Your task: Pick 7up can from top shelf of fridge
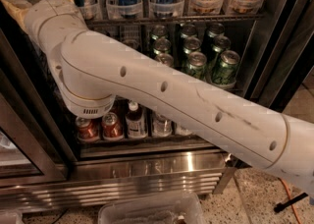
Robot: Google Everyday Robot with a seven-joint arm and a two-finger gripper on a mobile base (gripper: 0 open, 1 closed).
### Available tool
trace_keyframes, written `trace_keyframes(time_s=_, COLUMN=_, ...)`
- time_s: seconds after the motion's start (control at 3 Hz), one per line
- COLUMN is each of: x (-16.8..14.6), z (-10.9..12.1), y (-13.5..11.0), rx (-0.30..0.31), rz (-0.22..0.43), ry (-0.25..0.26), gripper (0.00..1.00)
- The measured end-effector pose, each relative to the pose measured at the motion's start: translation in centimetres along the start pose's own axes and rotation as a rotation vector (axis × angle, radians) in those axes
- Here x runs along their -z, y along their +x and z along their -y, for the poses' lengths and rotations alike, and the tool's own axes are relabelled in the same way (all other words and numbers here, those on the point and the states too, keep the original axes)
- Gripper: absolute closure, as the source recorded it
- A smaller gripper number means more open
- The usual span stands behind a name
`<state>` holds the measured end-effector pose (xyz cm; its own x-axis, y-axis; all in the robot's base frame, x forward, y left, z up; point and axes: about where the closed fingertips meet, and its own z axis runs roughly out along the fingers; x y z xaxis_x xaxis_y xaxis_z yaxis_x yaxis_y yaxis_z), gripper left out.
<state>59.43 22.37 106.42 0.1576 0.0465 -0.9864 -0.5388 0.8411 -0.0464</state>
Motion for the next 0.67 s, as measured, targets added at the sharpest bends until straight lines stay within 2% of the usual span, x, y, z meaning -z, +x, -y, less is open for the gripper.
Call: trace_keyframes(time_s=0.67, x=-1.26, z=0.27, y=0.02, rx=-0.012, rz=-0.004, ry=0.004, gripper=0.28)
